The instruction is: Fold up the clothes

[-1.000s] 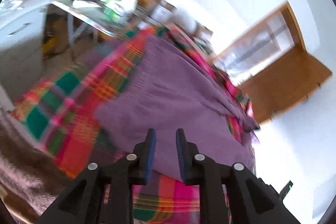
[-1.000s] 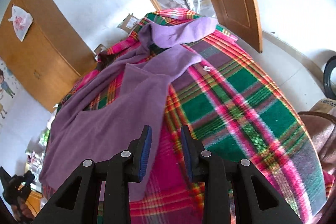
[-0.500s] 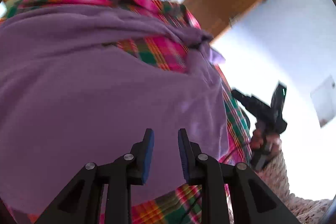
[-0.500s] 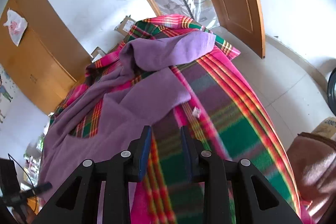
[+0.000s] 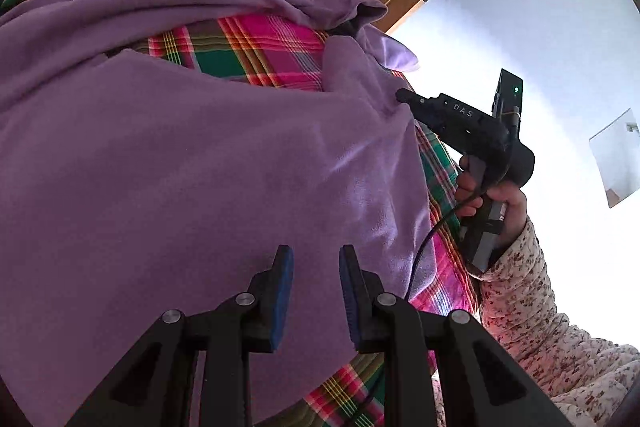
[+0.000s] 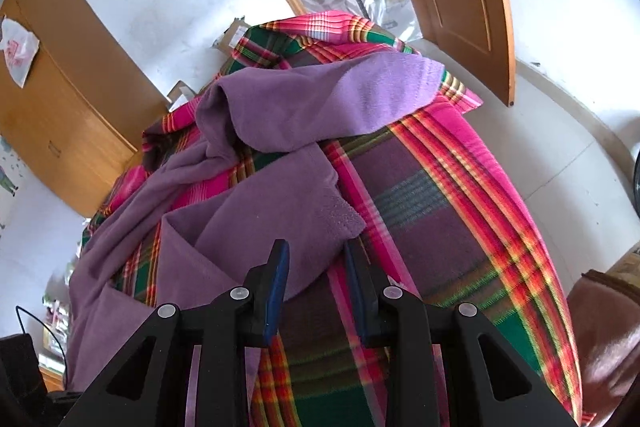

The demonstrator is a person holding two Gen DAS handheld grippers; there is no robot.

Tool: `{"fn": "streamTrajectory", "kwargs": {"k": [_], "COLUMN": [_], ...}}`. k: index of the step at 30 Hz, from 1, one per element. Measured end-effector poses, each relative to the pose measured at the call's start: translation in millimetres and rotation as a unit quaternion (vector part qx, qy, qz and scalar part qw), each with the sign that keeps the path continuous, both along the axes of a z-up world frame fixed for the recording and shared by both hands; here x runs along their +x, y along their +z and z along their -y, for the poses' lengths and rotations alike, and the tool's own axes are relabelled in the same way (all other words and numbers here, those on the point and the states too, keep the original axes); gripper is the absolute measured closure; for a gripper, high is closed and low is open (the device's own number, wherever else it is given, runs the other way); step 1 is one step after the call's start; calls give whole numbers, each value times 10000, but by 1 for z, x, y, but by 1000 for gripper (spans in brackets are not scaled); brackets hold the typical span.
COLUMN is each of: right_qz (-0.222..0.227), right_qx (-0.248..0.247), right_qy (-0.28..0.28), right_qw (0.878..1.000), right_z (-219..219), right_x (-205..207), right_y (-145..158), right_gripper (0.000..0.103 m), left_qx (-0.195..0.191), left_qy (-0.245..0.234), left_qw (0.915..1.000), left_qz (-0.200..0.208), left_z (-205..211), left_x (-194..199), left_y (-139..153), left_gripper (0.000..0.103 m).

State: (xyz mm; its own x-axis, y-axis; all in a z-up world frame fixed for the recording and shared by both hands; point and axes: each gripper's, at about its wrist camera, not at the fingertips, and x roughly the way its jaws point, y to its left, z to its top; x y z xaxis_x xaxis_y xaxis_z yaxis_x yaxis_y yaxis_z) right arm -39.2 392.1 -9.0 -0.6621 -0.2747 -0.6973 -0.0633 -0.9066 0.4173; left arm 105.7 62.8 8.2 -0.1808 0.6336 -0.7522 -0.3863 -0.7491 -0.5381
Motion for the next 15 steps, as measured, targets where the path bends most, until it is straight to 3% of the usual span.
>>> {"fn": "streamTrajectory", "kwargs": {"k": [1,3,11,15], "right_qz": [11,26,-388,-599], "right_qx": [31,17,238,368], "right_qy": [10,79,32,-83], "right_qw": [10000,10000,9990,9975], "right_z": [1,3,2,-4], "right_x": [-1,-3,22,44], "right_y": [0,-1,26,45], "right_gripper": [93,98,98,98], "left_qx": [-7,-15,-220,-521], "left_qy": [4,7,-194,-391], "left_qw": [10000,10000,9995,9968], "left_qz": [2,1,-108,-467], "left_z": [0,1,-11,-18], "left_x": [0,-1,-12,3], "left_y": [1,2,3,10], "left_gripper": [79,79,79,79]}}
